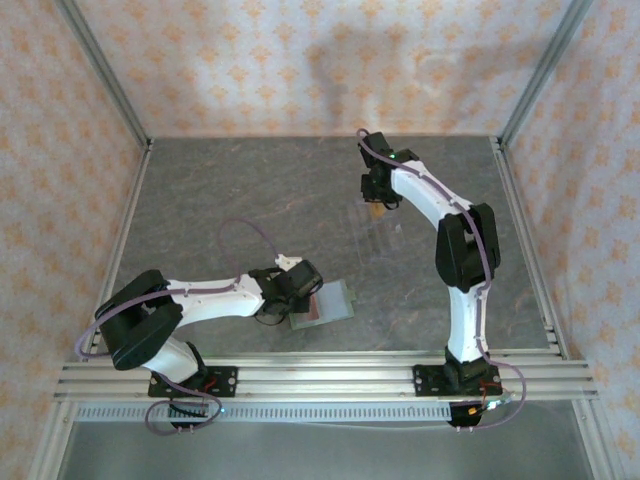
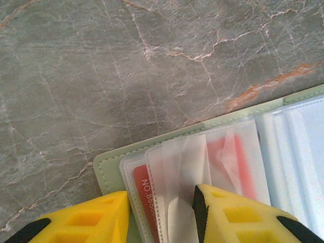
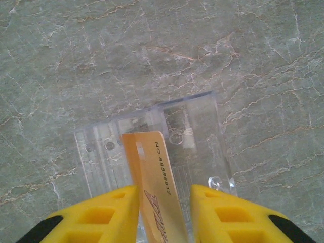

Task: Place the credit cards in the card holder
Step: Pick up the credit card from the storage box.

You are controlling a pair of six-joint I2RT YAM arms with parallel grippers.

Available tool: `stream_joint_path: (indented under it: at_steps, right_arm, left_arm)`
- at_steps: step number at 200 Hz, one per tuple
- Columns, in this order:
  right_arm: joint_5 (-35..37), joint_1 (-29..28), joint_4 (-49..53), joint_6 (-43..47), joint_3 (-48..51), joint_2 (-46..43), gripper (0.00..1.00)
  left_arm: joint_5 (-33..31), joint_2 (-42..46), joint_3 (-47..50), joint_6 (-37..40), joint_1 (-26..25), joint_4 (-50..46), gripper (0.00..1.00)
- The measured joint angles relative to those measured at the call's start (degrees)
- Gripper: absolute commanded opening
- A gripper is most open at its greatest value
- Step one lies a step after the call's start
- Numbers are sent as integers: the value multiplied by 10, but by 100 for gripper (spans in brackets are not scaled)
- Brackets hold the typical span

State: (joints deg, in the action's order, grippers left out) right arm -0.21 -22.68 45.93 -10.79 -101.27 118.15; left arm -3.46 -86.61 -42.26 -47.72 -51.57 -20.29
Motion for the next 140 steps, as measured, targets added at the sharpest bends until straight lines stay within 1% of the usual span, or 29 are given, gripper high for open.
stream_joint_path:
  at_steps: [17, 33, 55, 140]
  right_arm:
    - [-4, 0, 1, 2, 0, 0, 29]
    - [-9, 0, 2, 3, 0, 0, 24]
    - [-15, 0, 2, 4, 0, 0, 20]
    - [-30, 2, 3, 12, -1, -3, 6]
  left_arm:
    - [0, 0, 0, 0, 0, 0, 38]
    - [0, 0, 0, 0, 0, 0, 38]
    - [0, 0, 0, -2, 0, 1, 38]
    - [0, 0, 1, -3, 0, 2, 38]
